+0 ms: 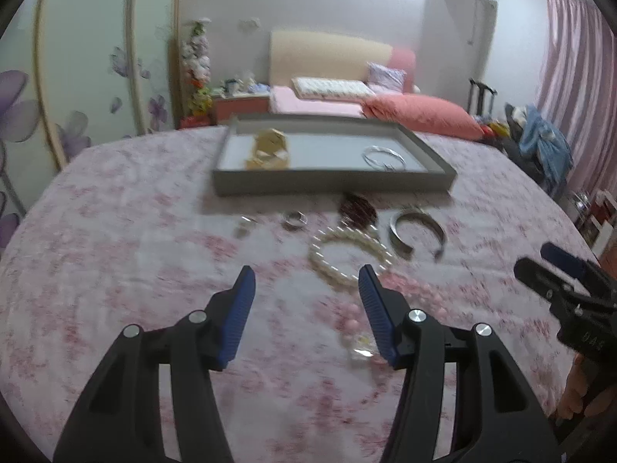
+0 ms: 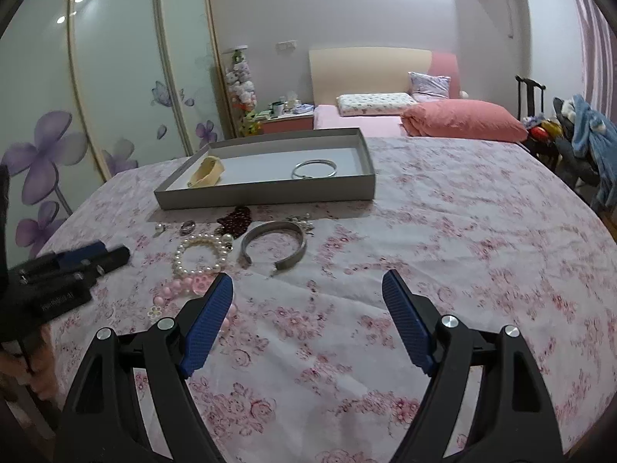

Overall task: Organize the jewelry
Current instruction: 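Withdraw both grippers from the tray back over the jewelry, then grasp the pink beaded bracelet with the left gripper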

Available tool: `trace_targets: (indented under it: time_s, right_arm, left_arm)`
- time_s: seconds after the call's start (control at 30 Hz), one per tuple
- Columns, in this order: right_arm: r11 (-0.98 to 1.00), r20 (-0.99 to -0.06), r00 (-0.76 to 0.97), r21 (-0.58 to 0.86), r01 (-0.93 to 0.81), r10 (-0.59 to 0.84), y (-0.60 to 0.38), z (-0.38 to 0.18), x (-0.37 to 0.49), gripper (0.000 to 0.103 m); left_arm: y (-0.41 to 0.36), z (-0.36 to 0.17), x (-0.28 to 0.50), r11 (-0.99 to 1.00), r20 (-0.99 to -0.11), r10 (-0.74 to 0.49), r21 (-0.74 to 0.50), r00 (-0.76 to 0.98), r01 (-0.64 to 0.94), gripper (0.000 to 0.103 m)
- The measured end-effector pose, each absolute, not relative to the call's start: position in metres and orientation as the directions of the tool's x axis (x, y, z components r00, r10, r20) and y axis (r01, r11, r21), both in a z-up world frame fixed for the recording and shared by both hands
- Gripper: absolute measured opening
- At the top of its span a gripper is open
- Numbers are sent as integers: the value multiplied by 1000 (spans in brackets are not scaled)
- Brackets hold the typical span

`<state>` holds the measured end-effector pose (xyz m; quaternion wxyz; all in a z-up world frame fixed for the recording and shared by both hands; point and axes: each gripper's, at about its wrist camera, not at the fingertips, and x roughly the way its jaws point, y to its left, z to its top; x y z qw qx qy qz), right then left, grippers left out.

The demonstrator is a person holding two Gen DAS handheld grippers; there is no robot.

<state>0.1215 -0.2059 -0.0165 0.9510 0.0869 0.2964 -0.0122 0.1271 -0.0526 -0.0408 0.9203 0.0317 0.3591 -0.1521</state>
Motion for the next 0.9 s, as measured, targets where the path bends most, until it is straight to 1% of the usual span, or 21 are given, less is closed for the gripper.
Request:
trace_targets:
  time_s: [0.1,0.3,0.4,0.47,0.53,0.57,0.77,0.9]
  right_arm:
    - [984,-561,827,161,80,25,-209,-18,119,80]
    - [983,-564,825,167,71,36,-208,-24,119,80]
    - [983,-568,822,169,65,43,-207,-26,121,80]
    - [984,-569,821,169,63,45,-206,-27,123,80]
    - [983,-571,819,173,58,52,-205,-27,125,80]
    - [983,-573,818,174,55,56,-205,-27,127,80]
    - [987,-604,795,156,50,55,-202,-31,142,80]
    - [988,-644,763,150,47,62,-197,-38,156,80]
  left_arm:
    - [-68,-52,130,940,-700,-276,-52,659,338,54]
    - [-88,-78,142,931,-777,-241,-16,582,365,48]
    - [-95,-84,144,927,-790,-215,21,575,375,42]
    - [-94,-84,145,930,-786,-203,31,584,366,33]
    - [-92,-84,146,931,-785,-199,35,587,363,18]
    - [-88,-83,147,933,-785,-196,35,588,358,16]
    - [-60,-81,153,950,-786,-156,47,598,310,16]
    - [-38,-80,158,964,-786,-120,52,606,259,16]
